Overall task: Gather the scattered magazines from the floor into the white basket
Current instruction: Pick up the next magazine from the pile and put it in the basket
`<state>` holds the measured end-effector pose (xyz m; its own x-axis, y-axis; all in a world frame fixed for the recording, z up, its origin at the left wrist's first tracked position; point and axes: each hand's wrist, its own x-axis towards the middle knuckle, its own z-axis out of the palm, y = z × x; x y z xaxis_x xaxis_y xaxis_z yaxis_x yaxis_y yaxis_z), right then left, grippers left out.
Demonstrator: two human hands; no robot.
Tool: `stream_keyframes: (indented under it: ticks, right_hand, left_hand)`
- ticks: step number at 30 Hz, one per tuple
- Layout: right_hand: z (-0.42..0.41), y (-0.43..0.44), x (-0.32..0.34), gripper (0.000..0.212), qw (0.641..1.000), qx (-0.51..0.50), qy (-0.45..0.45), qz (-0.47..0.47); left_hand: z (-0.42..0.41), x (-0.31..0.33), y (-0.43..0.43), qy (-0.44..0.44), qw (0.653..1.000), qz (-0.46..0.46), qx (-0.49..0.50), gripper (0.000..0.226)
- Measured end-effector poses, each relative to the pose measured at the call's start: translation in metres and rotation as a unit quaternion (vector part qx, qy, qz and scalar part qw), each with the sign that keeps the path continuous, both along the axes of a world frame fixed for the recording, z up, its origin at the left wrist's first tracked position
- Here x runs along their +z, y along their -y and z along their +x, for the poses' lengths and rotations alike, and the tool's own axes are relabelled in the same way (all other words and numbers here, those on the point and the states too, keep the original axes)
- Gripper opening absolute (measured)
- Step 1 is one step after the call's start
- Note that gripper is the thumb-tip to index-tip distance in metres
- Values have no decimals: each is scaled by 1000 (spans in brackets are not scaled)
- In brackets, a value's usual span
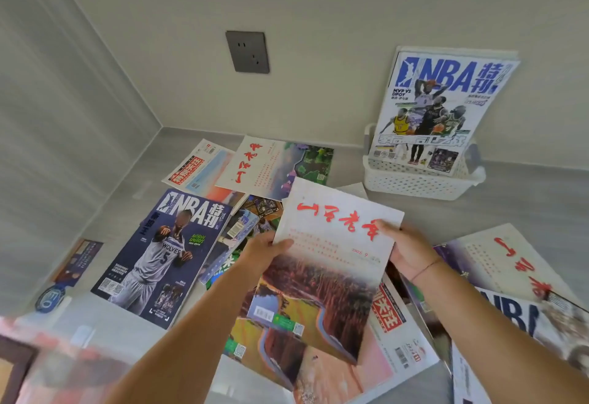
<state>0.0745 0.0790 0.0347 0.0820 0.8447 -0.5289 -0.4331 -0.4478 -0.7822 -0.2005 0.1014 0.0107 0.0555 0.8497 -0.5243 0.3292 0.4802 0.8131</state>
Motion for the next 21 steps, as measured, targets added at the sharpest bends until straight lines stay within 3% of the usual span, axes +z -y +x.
stream_keyframes:
  ticks: [7, 13, 18, 21]
  right_hand:
    - [42, 18, -6, 28, 987, 47, 154, -27]
    - [101, 9, 20, 25, 952, -33, 305, 9]
    - [151, -35, 66, 25, 951, -78, 293, 64]
    - [179, -72, 100, 23, 929, -107, 335, 114]
  left_hand:
    - [72, 36, -40, 79, 996, 50, 16, 27]
    - [123, 56, -73, 16, 983, 70, -166, 18]
    - [176, 109, -127, 59, 981, 168, -73, 19]
    - [207, 138, -157, 50, 973, 219, -47, 5]
